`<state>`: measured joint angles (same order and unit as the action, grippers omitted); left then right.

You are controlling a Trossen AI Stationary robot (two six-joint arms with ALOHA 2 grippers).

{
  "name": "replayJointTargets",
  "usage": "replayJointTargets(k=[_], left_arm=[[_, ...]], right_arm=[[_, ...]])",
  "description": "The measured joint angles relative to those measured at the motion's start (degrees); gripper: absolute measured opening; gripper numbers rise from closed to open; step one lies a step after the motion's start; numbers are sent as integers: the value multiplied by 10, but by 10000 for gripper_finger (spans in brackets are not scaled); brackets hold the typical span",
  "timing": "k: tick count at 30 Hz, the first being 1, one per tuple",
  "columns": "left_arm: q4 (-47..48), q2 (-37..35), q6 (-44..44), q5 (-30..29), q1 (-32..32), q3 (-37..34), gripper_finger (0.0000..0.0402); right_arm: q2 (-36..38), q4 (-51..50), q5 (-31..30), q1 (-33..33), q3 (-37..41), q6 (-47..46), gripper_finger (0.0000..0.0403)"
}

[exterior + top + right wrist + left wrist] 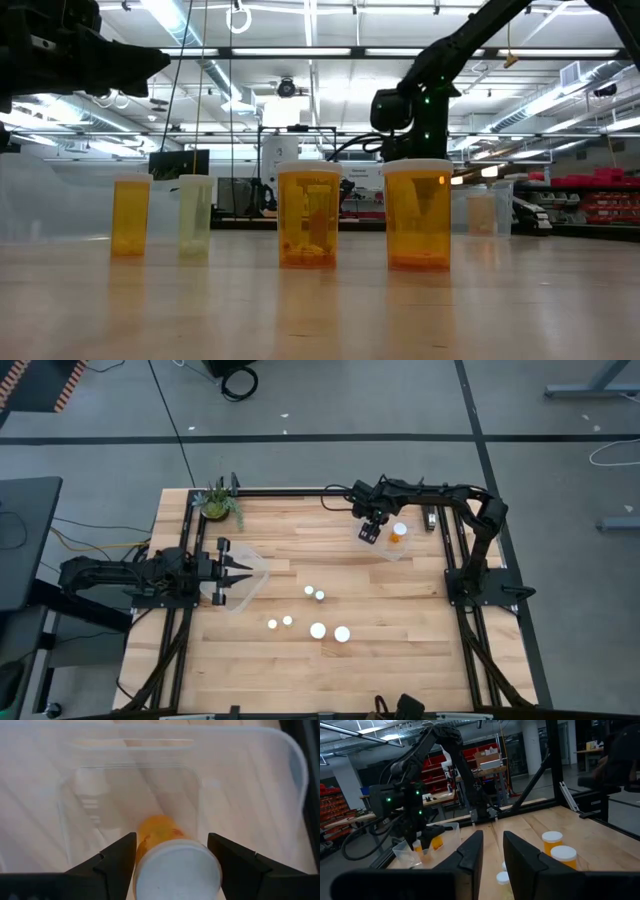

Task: Pick and place medicine bottles into bin by pill shape (circle, oval)
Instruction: Put the large orange pill bottle into the right transparent bin

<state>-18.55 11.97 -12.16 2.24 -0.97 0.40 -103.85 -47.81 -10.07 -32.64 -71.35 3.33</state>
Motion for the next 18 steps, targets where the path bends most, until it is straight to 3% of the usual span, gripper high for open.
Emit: replayJointTargets(k=[18], left_arm=[[0, 0, 0, 0, 0, 0, 85]], right_arm=[[1, -67, -2, 40, -91, -6, 253]])
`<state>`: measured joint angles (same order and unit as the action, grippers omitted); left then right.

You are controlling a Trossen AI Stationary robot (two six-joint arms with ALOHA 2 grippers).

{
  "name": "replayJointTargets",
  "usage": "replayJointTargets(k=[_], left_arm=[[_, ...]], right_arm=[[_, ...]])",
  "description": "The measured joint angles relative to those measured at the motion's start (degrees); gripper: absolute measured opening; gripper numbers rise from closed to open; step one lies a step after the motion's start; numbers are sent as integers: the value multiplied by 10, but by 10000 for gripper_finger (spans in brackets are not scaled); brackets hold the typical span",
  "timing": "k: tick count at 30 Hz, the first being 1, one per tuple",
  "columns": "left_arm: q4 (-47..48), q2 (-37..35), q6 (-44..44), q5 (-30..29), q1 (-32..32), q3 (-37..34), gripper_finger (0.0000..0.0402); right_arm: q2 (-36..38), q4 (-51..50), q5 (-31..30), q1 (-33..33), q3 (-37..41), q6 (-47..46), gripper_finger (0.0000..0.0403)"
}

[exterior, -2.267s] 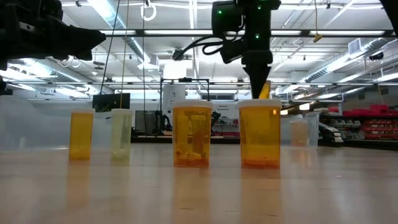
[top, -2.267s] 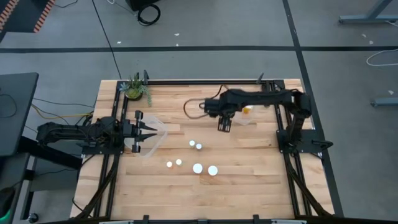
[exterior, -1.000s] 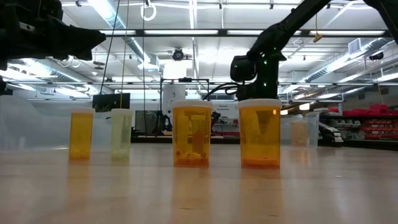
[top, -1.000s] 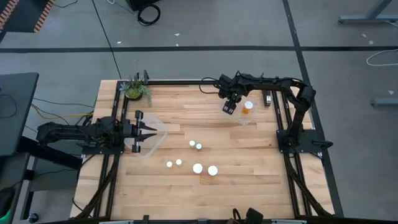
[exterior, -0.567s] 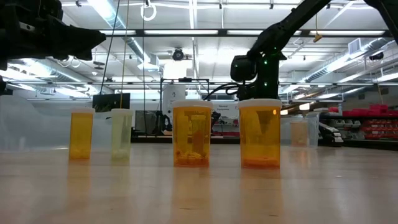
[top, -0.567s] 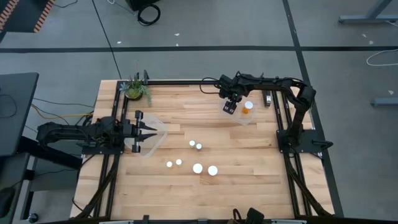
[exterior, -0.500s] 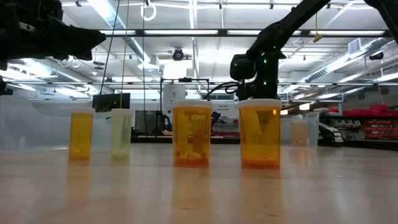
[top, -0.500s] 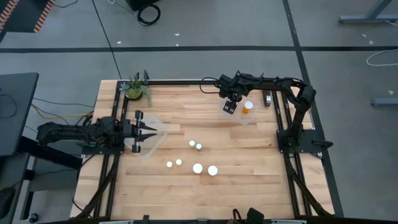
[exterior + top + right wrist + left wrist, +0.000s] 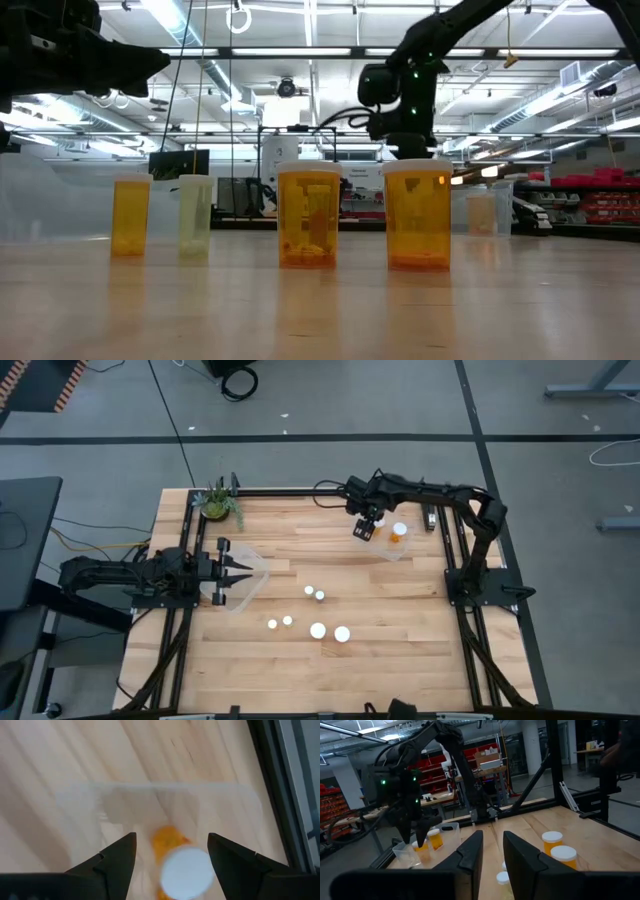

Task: Pick and place medicine bottles into bin by pill shape (circle, oval)
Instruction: Put the large orange pill bottle into the right transparent bin

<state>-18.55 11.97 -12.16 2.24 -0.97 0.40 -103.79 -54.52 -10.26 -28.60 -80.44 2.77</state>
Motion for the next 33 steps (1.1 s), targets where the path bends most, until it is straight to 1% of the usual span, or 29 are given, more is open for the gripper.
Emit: replayJointTargets(k=[6, 12, 17, 25, 33], left_arm=[[0, 0, 0, 0, 0, 0, 78], [0, 0, 0, 0, 0, 0, 84], [0, 0, 0, 0, 0, 0, 86], [0, 0, 0, 0, 0, 0, 78], [0, 0, 0, 0, 0, 0, 85]], right_arm=[[0, 0, 0, 49, -27, -12, 253], [1, 0, 2, 102, -31, -21, 253], [1, 4, 40, 153, -31, -53, 253], [1, 50, 48, 293, -31, -111, 253], [1, 123, 48, 421, -31, -186, 253]])
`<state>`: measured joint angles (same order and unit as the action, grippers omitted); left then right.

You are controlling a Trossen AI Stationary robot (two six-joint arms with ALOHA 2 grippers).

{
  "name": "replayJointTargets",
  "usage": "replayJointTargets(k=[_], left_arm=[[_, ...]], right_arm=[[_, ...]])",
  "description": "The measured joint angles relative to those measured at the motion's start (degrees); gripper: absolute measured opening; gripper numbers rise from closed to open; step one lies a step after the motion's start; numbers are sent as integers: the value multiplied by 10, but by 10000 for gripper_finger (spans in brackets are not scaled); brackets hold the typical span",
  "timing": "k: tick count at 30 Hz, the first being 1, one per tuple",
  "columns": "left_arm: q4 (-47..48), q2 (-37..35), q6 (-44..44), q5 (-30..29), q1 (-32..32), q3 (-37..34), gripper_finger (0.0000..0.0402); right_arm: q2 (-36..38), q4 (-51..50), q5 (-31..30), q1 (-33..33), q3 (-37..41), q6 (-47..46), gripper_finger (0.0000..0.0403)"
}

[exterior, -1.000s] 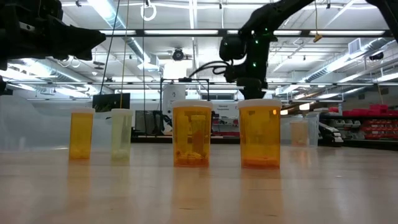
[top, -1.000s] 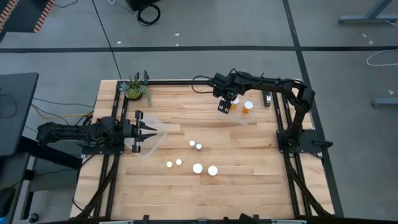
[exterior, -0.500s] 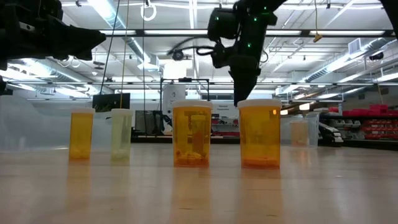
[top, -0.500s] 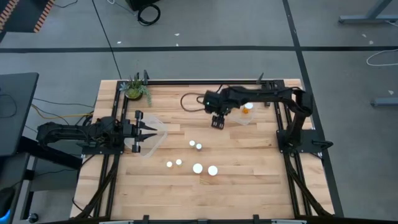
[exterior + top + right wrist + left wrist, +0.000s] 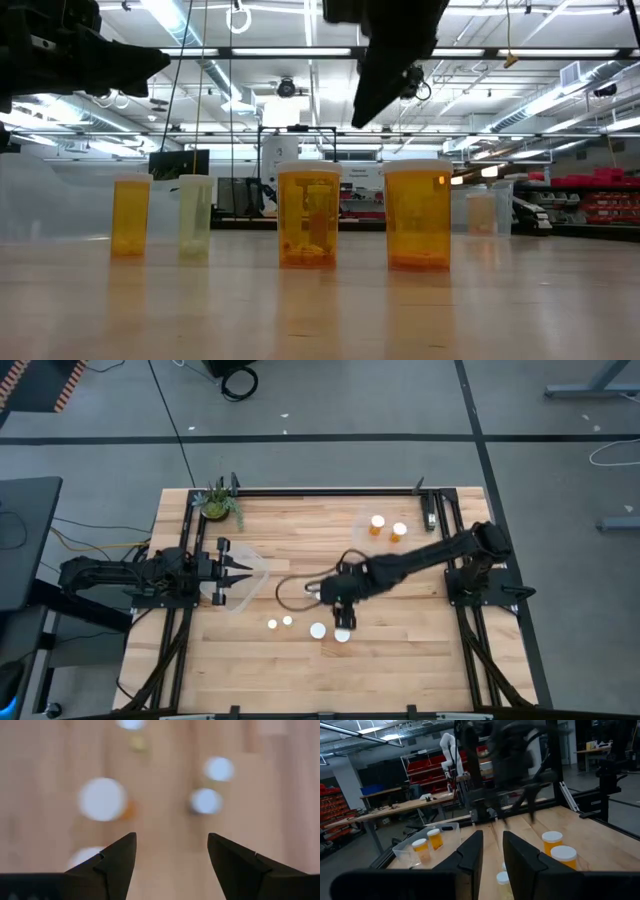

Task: Pick and place medicine bottles into bin by pill shape (circle, oval)
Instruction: Put the large orange pill bottle into the right transparent bin

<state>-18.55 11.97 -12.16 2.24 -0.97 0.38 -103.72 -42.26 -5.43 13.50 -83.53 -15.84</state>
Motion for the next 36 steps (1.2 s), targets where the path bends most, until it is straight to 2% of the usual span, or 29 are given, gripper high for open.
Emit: replayJointTargets(k=[11, 18, 24, 36], left_arm=[[2, 0, 0, 0, 0, 0, 82], [0, 6, 0, 0, 0, 0, 85], [1, 10, 0, 0, 0, 0, 78], [0, 12, 0, 0, 0, 0, 85]], right_arm=[[-37, 30, -24, 95, -2, -67, 253], [-57, 42, -25, 104, -5, -60, 253], [-62, 48, -27, 104, -7, -12, 255], [-63, 48, -27, 104, 0, 11, 324]])
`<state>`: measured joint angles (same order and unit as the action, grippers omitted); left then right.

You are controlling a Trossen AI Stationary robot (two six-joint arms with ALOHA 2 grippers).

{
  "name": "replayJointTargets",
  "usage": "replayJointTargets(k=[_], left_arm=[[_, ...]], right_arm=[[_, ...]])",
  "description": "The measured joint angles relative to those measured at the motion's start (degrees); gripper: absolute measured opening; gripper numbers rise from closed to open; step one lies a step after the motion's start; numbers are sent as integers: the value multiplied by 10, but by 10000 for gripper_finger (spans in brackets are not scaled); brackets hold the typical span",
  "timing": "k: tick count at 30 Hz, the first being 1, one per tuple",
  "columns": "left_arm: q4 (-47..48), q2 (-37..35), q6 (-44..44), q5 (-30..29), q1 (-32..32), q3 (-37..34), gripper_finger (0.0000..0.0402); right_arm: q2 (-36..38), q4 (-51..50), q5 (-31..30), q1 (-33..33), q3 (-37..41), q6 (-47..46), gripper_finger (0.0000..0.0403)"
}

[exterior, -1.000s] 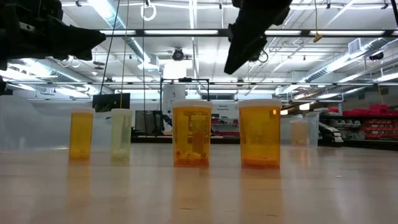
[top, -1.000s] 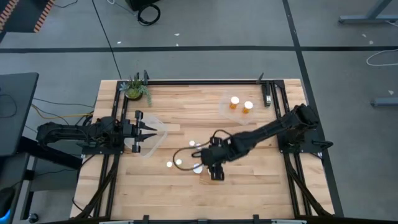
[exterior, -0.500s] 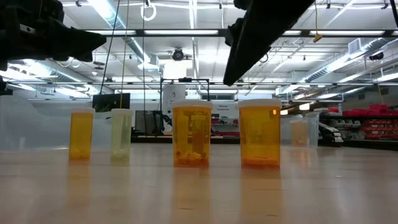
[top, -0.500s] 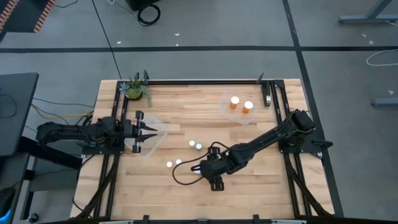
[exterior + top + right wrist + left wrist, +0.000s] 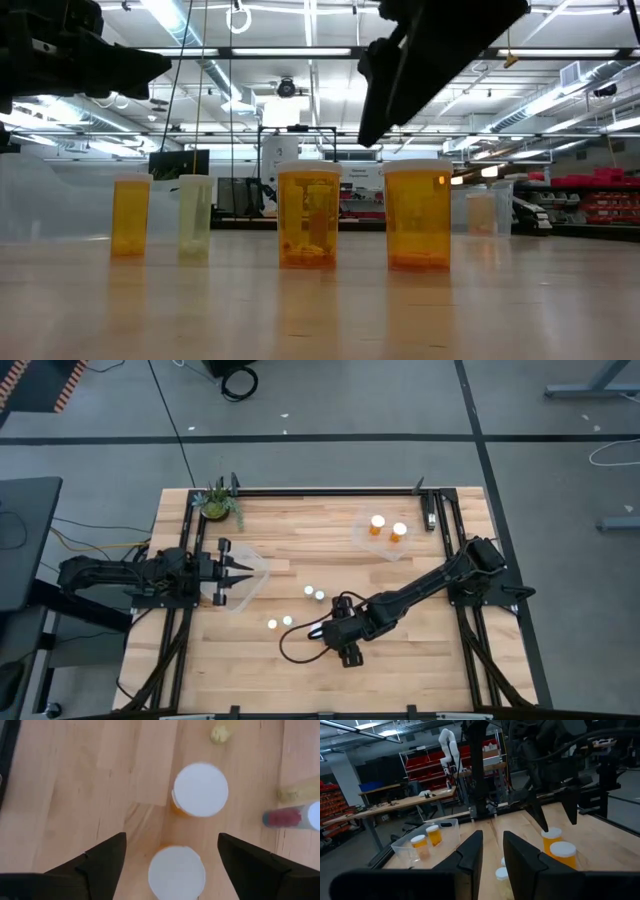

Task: Pick and place medicine bottles into bin by pill shape (circle, oval)
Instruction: Put the large orange pill bottle into the right transparent bin

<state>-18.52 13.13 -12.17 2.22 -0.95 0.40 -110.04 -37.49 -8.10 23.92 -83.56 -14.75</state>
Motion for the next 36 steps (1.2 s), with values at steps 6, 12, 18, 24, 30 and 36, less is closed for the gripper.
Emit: replayJointTargets(k=[6, 12, 18, 24, 30, 36], left_arm=[[0, 0, 0, 0, 0, 0, 78], [0, 0, 0, 0, 0, 0, 83], [0, 0, 0, 0, 0, 0, 86], [0, 0, 0, 0, 0, 0, 79], [0, 0, 0, 0, 0, 0, 82], [0, 0, 0, 0, 0, 0, 86]], right_arm=[[0, 13, 0, 3, 30, 2, 326], [0, 30, -13, 4, 50, 4, 326], [0, 29, -22, 4, 61, 4, 302], [0, 28, -22, 4, 65, 4, 260], [0, 24, -28, 2, 55, 13, 223], [0, 3, -28, -3, 54, 13, 229]])
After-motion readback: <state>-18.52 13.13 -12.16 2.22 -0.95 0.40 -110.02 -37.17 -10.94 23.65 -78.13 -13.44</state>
